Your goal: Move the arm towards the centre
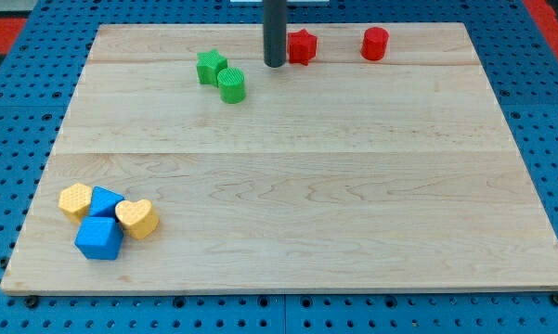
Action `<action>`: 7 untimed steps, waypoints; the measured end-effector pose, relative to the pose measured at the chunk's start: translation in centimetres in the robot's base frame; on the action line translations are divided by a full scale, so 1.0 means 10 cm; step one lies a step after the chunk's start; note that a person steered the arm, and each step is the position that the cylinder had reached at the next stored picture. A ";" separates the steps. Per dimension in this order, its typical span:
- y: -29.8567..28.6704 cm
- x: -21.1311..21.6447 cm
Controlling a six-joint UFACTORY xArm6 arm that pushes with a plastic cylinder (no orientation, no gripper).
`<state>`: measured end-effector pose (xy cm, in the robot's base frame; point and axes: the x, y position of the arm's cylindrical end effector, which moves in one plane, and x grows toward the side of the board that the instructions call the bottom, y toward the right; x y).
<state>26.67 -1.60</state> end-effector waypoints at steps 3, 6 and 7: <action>0.69 -0.34; 0.49 0.63; 0.49 0.63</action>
